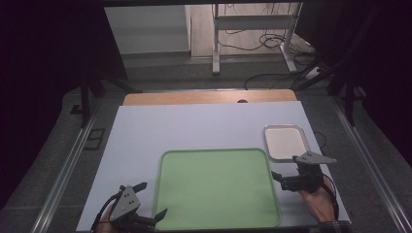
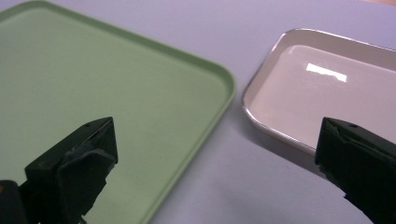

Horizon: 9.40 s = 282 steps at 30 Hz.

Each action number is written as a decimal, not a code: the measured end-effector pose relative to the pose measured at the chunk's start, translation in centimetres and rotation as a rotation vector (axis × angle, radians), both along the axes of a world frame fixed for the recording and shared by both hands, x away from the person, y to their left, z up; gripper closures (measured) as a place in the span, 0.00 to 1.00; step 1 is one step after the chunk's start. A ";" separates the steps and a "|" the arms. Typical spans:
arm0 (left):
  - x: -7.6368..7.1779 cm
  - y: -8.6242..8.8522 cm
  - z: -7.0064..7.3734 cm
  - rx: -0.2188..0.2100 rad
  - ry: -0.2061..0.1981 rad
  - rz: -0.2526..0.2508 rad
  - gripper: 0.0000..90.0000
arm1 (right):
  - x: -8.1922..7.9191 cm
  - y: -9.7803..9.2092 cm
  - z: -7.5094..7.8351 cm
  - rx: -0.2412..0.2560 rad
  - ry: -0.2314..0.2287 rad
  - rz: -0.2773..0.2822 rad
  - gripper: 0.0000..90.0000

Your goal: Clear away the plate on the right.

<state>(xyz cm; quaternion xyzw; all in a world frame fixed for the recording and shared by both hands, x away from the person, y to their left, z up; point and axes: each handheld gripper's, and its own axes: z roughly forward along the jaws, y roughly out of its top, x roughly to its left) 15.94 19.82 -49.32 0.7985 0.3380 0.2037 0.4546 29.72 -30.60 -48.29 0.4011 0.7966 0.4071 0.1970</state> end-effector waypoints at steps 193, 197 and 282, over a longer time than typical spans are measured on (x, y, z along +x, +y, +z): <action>0.1 -0.4 0.0 0.037 -0.002 -0.007 0.01 | 3.6 3.1 -0.5 0.271 0.453 -0.109 0.99; 0.1 -0.4 0.0 0.038 -0.002 -0.006 0.01 | 3.5 4.7 -0.8 0.261 0.459 -0.108 0.98; 0.0 -0.5 0.0 0.043 -0.010 -0.010 0.02 | -3.6 11.9 0.9 -0.093 0.241 0.303 1.00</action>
